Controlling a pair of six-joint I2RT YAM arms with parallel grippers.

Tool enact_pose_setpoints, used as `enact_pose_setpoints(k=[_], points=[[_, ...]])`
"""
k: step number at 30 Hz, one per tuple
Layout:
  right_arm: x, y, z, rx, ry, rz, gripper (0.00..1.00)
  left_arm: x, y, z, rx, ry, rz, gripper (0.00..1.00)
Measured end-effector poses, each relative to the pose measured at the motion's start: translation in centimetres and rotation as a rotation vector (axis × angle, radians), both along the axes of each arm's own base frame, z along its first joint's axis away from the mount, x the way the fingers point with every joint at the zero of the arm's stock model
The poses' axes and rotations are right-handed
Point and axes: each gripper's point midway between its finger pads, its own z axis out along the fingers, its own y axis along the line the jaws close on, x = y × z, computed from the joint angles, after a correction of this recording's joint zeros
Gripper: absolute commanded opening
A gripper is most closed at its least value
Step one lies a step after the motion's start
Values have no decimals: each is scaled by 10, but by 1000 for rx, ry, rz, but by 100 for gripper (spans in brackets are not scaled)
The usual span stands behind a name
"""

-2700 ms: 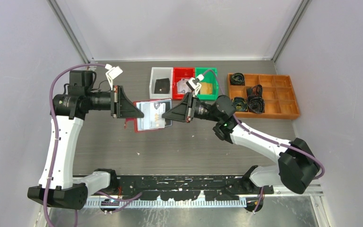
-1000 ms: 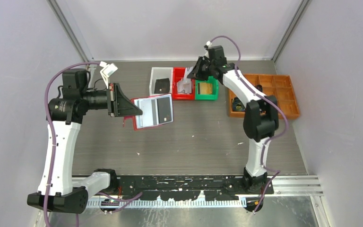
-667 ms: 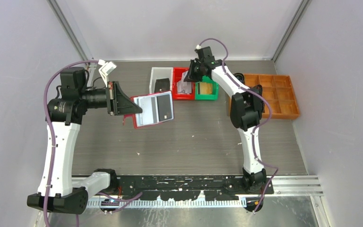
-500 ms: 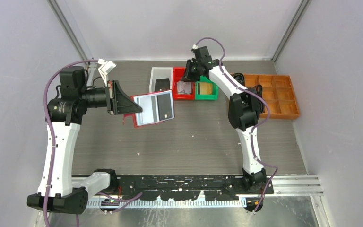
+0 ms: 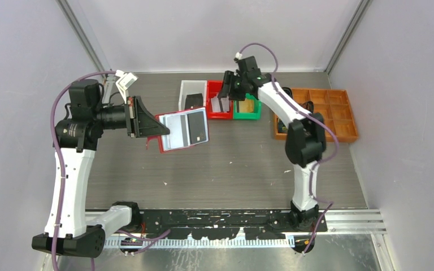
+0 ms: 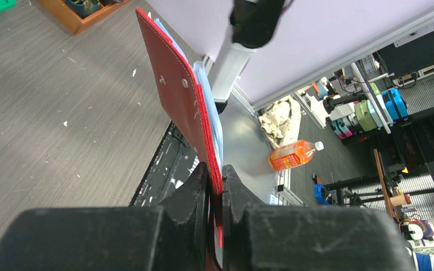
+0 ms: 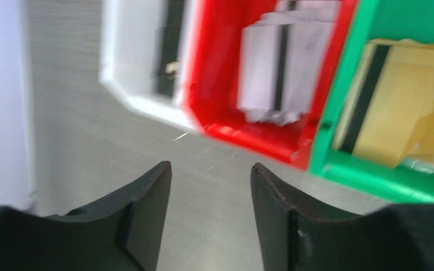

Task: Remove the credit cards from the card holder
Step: Place the credit card in the storage box, then remove the credit card from the card holder.

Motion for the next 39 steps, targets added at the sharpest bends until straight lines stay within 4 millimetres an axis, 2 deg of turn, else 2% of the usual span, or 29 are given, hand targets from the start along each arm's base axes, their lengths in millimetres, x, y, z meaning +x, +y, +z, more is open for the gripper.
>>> enact_pose_setpoints(k=[1,3,8,9,11,13,16,22,23,26,28,30,31,32,33,34,36,38,39], points=[[-9,0,13,24,-13,8,67,0,0,0,-1,-2,-1,0],[-36,3,54,127,-69,40,74,0,0,2,-4,-3,-3,0],[-124,14,167,521,-260,174,92,1,-1,4,-10,-15,-5,0],[-143,15,185,615,-296,208,95,1,-1,4,-11,-18,-7,0],[-175,16,205,778,-337,265,99,0,-1,6,-14,-23,-11,0],[-201,15,207,894,-321,303,100,-1,-1,7,-18,-30,-17,0],[-228,20,206,991,-270,341,99,-3,-1,10,-25,-30,-22,0],[-291,44,236,1084,-285,534,99,-4,-2,15,-38,-38,-30,0],[-302,48,241,1096,-290,569,97,-4,-2,16,-40,-37,-29,0],[-321,55,248,1128,-301,639,82,-6,-2,20,-47,-41,-31,0],[-325,58,249,1142,-301,659,64,-7,-2,21,-49,-45,-33,0],[-326,62,247,1144,-286,667,40,-8,-2,22,-51,-52,-34,0],[-325,64,245,1143,-280,666,27,-8,-2,21,-51,-55,-34,6],[-324,66,244,1140,-264,663,16,-9,-2,20,-51,-57,-34,17],[-323,67,243,1132,-263,662,6,-10,-2,18,-51,-55,-34,32],[-322,68,241,1117,-256,660,1,-11,-2,15,-50,-54,-34,43],[-319,71,240,1069,-256,657,1,-11,-1,9,-42,-57,-35,82],[-316,73,237,992,-257,649,1,-11,0,0,-20,-72,-31,97],[-315,73,237,957,-264,651,1,-10,1,-5,-3,-72,-22,99]])
